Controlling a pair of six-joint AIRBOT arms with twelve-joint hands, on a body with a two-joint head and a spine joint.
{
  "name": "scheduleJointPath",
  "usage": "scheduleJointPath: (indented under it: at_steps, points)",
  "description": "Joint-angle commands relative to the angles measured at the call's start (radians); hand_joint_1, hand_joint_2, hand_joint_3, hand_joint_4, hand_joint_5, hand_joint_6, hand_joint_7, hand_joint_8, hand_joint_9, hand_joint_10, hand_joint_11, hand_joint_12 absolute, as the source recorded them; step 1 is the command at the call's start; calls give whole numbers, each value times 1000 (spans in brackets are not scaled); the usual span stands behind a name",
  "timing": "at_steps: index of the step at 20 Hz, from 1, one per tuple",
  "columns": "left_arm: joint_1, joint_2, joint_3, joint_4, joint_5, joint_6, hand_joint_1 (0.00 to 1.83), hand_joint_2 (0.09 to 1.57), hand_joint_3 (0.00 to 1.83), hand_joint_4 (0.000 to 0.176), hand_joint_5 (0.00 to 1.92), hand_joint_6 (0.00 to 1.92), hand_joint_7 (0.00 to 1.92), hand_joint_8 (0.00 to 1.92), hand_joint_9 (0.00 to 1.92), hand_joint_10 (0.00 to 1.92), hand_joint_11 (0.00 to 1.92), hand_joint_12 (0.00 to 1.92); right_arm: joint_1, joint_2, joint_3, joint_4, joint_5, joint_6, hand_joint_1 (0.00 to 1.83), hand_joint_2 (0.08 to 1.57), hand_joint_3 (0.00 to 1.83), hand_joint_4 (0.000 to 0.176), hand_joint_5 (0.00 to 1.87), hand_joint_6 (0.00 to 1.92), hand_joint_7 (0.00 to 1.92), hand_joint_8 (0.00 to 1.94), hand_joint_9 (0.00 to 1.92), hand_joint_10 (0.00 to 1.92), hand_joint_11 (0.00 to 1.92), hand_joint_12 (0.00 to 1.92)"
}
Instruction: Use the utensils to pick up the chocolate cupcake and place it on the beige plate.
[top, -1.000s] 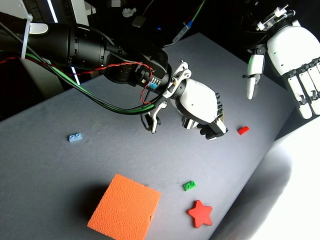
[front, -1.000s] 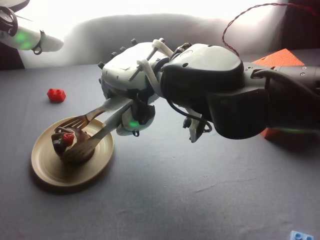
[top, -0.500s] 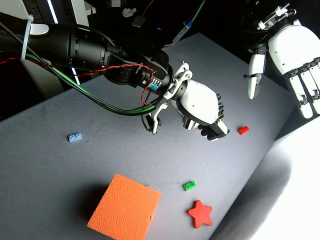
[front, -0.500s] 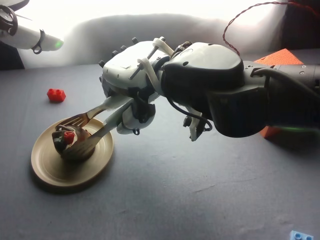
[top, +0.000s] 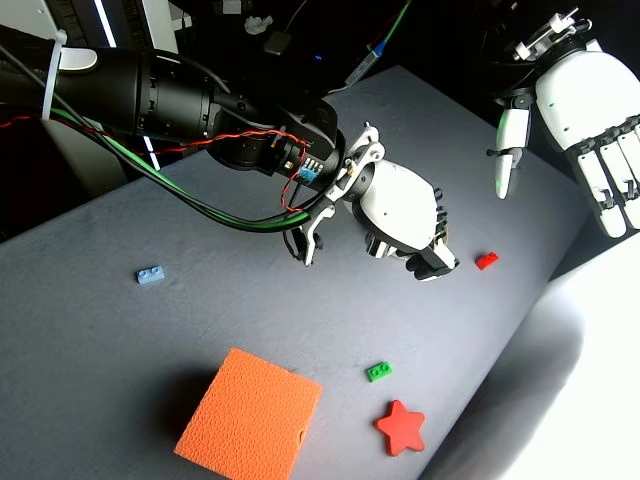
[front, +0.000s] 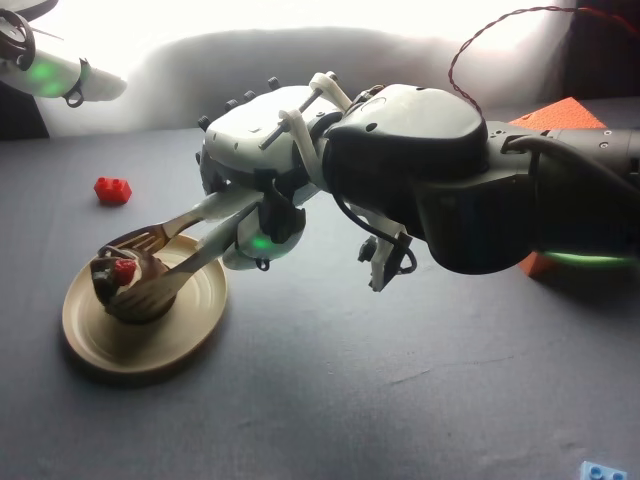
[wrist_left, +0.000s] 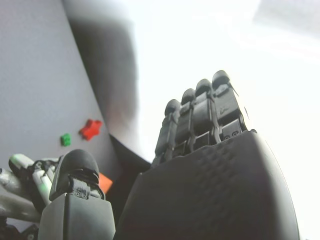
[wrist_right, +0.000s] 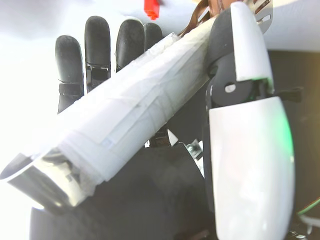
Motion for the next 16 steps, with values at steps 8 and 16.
scheduleJointPath:
  at_steps: [8,16]
  points:
    - [-14,6,-2,17,0,4,89,1139,0,0,32,1,0,0,0,0,0,0,-14,10,10,-37,0,56,1205,1167,0,0,973,1059,784,1239,610,914,346,1378]
    - [-15,6,-3,17,0,4,94,1138,0,0,35,0,4,1,0,0,0,0,-20,12,18,-37,-9,59,1206,1176,0,0,978,1034,741,1308,574,876,340,1354]
